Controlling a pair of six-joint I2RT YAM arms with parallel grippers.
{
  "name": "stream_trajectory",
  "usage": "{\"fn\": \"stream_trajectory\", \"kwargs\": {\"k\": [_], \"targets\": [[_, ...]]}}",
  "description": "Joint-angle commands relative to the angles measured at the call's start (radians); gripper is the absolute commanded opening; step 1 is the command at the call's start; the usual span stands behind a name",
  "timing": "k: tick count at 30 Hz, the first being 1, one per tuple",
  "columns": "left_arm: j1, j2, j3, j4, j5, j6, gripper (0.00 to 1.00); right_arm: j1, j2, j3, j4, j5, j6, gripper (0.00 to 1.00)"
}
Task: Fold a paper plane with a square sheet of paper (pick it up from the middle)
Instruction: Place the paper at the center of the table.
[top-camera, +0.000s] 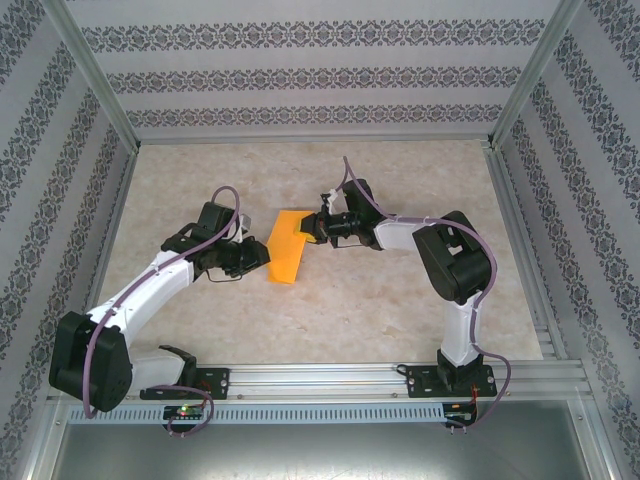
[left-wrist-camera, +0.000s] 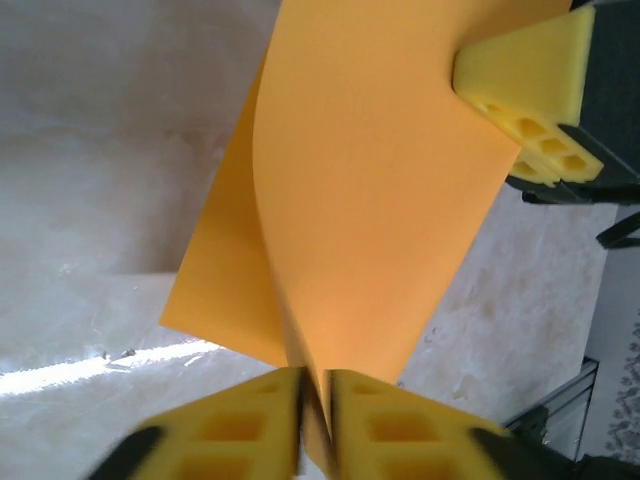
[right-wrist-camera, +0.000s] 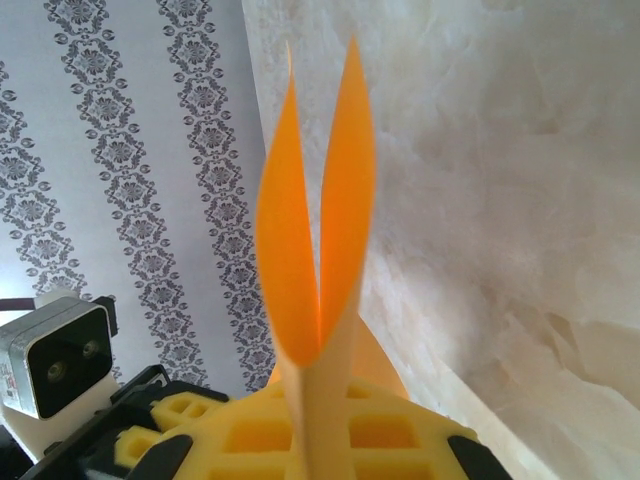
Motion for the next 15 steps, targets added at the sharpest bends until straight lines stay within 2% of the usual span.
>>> {"fn": "stream_trajectory", "kwargs": {"k": [1, 4, 15], "targets": [[0.010, -0.001, 0.003, -0.015, 0.020, 0.011, 0.06, -0.005, -0.008, -0.004, 0.038, -0.032, -0.002, 0.07], [0.009, 0.030, -0.002, 0.005, 0.040, 0.011, 0.00, -0.003, 0.005, 0.005, 0.012, -0.029, -0.025, 0.08], [-0.025, 0.174, 0.007, 0.075, 0.085, 0.016, 0.00, -0.006, 0.062, 0.089, -0.279, 0.023, -0.251, 0.14]]}}
